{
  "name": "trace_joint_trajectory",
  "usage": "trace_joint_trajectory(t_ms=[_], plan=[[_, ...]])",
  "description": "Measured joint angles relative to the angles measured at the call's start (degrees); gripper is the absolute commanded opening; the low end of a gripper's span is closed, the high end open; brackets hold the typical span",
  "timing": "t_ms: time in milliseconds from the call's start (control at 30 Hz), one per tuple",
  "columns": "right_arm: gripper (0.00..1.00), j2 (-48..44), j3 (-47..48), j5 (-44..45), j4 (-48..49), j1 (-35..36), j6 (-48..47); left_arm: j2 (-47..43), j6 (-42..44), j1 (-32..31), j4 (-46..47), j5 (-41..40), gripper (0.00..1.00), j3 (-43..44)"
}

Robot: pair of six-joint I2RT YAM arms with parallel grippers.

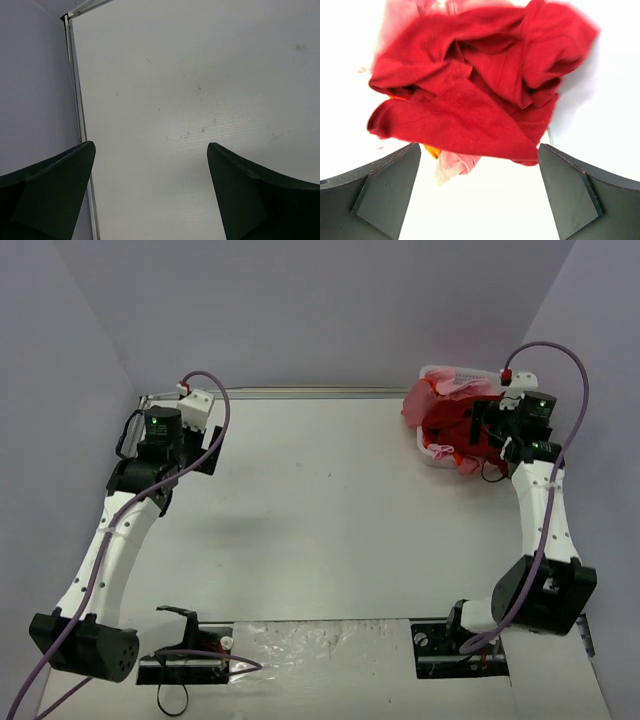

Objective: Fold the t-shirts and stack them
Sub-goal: Grab crumpled tshirt from bin with the right arm

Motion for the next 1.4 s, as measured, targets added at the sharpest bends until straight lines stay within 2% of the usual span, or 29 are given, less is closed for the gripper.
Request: trace_joint_trajectory(t_ms=[167, 267, 400, 500, 667, 733, 767, 833, 867, 933, 967, 1033, 1267, 1400], plan=[[1.0, -12.5, -8.4, -1.9, 6.6, 0.0, -0.2, -1.9, 0.0, 1.1, -2.0, 1.4, 0.94, 1.8], [0.99, -14.8, -11.6, -3.0, 9.8, 0.0, -0.5, -4.2, -0.9, 4.8, -1.6, 5.4, 0.94, -0.6], [0.98, -7.8, -9.8, -2.3, 12.1, 0.0, -0.4, -8.7, -2.0, 9.5, -0.4, 9.5, 0.94, -7.5], [0.98, -0.5, -7.5, -0.9, 12.4, 0.0, -0.5, -11.5, -2.1, 9.8, -0.3, 11.8, 0.94, -11.1], [0.95, 9.1, -3.7, 1.9, 12.5, 0.0, -1.4, -13.6, -2.1, 9.6, 0.7, 14.1, 0.94, -11.8], [0.84, 12.0, -2.3, 2.9, 12.5, 0.0, -1.6, -14.4, -2.1, 9.6, 1.2, 14.6, 0.94, -12.1], [0.65, 13.4, -1.5, 3.5, 12.7, 0.0, -1.6, -14.8, -2.1, 9.6, 1.2, 14.8, 0.94, -12.3], [0.48, 16.0, 0.0, 4.4, 13.0, 0.0, -1.9, -15.5, -2.0, 9.6, 1.3, 15.3, 0.94, -12.6], [0.35, 16.9, 0.5, 4.9, 13.1, 0.0, -2.0, -15.8, -2.0, 9.6, 1.4, 15.6, 0.94, -12.8], [0.24, 18.5, 1.3, 5.5, 13.2, 0.0, -2.3, -16.2, -2.0, 9.8, 1.6, 16.0, 0.94, -13.2], [0.12, 19.0, 1.6, 5.7, 13.2, 0.0, -2.3, -16.2, -2.1, 9.8, 1.6, 16.1, 0.94, -13.3], [0.0, 19.6, 2.0, 6.0, 13.3, 0.0, -2.6, -16.2, -2.1, 9.9, 2.0, 16.5, 0.94, -13.8], [0.0, 19.2, 2.2, 6.9, 13.2, 0.0, -2.4, -16.1, -2.1, 11.8, 2.1, 17.7, 0.94, -14.3], [0.0, 15.3, 1.0, 5.6, 11.5, 0.2, -1.3, -16.1, -2.3, 12.0, 2.1, 18.5, 0.94, -14.3]])
